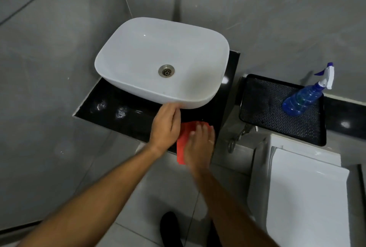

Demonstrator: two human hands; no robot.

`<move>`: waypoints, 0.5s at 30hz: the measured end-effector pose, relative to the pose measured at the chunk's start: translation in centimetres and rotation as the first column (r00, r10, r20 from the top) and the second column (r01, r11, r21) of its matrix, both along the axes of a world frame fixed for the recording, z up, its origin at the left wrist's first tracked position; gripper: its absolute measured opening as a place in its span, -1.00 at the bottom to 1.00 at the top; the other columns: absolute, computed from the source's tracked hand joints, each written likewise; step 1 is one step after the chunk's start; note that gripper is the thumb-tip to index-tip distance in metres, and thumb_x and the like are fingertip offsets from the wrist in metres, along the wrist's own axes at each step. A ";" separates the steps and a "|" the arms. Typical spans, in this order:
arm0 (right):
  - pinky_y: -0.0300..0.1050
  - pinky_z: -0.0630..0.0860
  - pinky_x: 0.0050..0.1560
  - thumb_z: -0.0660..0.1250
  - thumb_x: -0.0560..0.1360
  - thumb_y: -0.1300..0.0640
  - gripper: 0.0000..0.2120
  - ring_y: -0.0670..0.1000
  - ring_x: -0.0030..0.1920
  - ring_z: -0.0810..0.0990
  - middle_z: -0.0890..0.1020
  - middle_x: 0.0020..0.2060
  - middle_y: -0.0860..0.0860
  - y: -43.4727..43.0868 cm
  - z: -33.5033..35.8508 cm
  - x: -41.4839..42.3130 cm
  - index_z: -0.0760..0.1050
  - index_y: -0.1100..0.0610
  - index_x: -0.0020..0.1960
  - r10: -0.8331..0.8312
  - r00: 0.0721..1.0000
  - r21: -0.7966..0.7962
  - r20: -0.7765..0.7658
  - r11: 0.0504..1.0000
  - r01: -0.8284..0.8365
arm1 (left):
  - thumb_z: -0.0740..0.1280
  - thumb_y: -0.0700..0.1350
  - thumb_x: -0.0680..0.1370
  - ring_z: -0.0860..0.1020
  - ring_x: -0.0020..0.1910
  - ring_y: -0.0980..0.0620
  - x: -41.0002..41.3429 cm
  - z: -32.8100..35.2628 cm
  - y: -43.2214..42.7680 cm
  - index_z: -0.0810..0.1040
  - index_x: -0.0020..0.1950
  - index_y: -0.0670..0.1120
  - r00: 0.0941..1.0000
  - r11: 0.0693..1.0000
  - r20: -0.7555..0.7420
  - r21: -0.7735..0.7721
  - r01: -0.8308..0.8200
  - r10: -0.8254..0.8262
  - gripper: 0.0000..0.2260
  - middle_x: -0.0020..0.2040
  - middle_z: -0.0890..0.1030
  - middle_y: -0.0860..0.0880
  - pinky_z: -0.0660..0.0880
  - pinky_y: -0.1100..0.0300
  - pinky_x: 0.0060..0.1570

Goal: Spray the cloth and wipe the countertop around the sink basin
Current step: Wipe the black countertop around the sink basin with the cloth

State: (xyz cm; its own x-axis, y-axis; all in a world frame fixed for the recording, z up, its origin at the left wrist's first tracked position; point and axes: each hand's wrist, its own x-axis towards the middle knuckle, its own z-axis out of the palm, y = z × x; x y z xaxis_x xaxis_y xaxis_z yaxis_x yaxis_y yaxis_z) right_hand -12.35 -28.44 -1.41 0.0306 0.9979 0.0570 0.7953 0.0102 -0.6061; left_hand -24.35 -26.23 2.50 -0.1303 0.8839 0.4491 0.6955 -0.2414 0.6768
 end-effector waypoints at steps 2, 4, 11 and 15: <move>0.13 0.28 0.40 0.18 0.57 0.24 -0.68 0.27 0.30 0.44 0.55 0.26 0.21 2.8 1.6 3.2 0.46 0.25 0.30 -0.082 0.993 0.133 -0.086 0.987 0.093 | 0.21 -0.28 0.58 0.56 -0.01 -0.16 1.5 -2.2 -2.2 0.59 0.11 -0.17 0.995 0.994 -0.093 -0.107 -0.038 0.028 -0.80 0.00 0.60 -0.13 0.49 -0.11 0.04; 0.08 0.31 0.31 0.19 0.57 0.22 -0.72 0.24 0.24 0.47 0.57 0.20 0.18 6.4 3.3 5.7 0.47 0.23 0.26 -0.107 0.986 0.250 -0.130 0.958 0.137 | 0.21 -0.15 0.56 0.54 0.15 -0.20 4.5 -4.1 -3.3 0.56 0.25 -0.11 0.945 0.958 -0.326 -0.274 -0.087 -0.007 -0.71 0.16 0.59 -0.11 0.46 -0.13 0.14; -0.01 0.24 0.40 0.10 0.64 0.06 -0.72 0.15 0.35 0.39 0.52 0.27 0.12 14.8 7.0 5.1 0.45 0.15 0.24 0.297 0.945 0.567 0.133 0.760 -0.319 | 0.00 0.13 0.64 0.03 0.62 -0.20 9.3 -7.9 -2.6 0.12 0.61 -0.18 0.776 0.848 -0.598 -0.502 -0.169 -0.199 -0.39 0.62 0.17 -0.19 -0.05 -0.30 0.53; 0.06 0.30 0.41 0.11 0.65 0.07 -0.71 0.19 0.39 0.38 0.54 0.28 0.15 15.6 7.1 2.2 0.50 0.19 0.20 0.512 0.812 0.520 0.281 0.630 -0.577 | -0.03 0.11 0.68 -0.04 0.63 -0.13 7.2 -8.3 -0.2 0.05 0.63 -0.11 0.662 0.870 -0.640 -0.491 0.036 -0.389 -0.45 0.64 0.11 -0.13 -0.06 -0.22 0.55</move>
